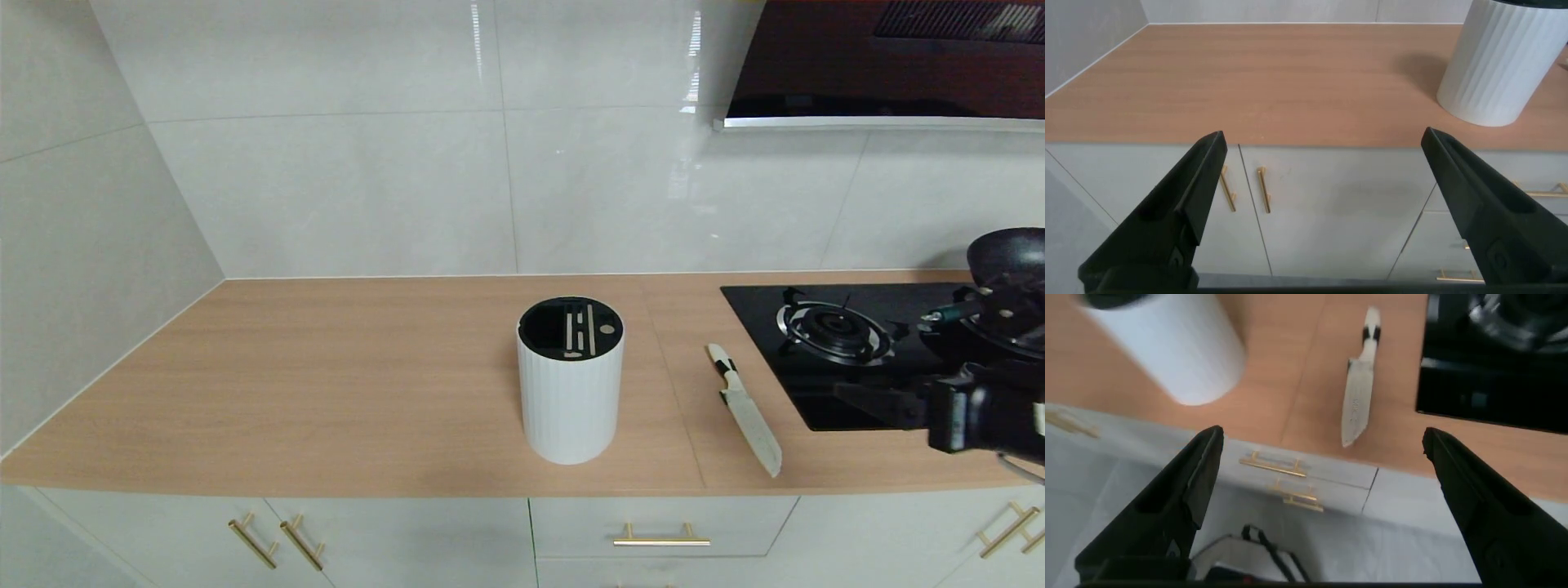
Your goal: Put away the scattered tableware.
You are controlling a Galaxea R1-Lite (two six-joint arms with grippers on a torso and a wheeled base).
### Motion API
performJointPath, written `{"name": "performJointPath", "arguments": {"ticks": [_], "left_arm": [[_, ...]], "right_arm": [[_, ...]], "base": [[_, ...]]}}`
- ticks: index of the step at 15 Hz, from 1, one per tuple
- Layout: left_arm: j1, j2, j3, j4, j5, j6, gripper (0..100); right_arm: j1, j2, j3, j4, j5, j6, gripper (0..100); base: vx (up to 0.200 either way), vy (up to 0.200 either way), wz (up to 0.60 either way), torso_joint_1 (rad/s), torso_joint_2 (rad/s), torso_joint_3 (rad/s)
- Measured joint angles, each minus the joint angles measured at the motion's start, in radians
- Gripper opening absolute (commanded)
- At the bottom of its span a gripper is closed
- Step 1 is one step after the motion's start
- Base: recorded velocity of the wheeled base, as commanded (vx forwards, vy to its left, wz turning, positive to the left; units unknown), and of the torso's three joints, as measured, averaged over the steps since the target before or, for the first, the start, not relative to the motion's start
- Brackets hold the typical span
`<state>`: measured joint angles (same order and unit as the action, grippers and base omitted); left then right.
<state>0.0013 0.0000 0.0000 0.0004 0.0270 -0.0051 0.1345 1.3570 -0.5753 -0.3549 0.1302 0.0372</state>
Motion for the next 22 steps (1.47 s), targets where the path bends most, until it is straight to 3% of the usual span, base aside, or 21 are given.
{"name": "performJointPath", "arguments": {"ticks": [5, 10, 15, 22], "left_arm": [[0.0, 0.0, 0.0, 0.0, 0.0, 0.001, 100], [0.0, 0.0, 0.0, 0.0, 0.0, 0.001, 100], [0.0, 0.0, 0.0, 0.0, 0.0, 0.001, 100], [0.0, 0.0, 0.0, 0.0, 0.0, 0.001, 100]], "right_arm": [[0.065, 0.436, -0.149, -0.242, -0.072, -0.006, 100], [0.087, 0.725, -0.252, -0.356, -0.163, -0.029, 100], [0.071, 0.889, -0.344, -0.395, -0.26, -0.014, 100], [0.055, 0.983, -0.415, -0.424, -0.27, 0.021, 100]], "base": [[0.0, 0.0, 0.0, 0.0, 0.0, 0.0], [0.0, 0.0, 0.0, 0.0, 0.0, 0.0], [0.0, 0.0, 0.0, 0.0, 0.0, 0.0], [0.0, 0.0, 0.0, 0.0, 0.0, 0.0]]}}
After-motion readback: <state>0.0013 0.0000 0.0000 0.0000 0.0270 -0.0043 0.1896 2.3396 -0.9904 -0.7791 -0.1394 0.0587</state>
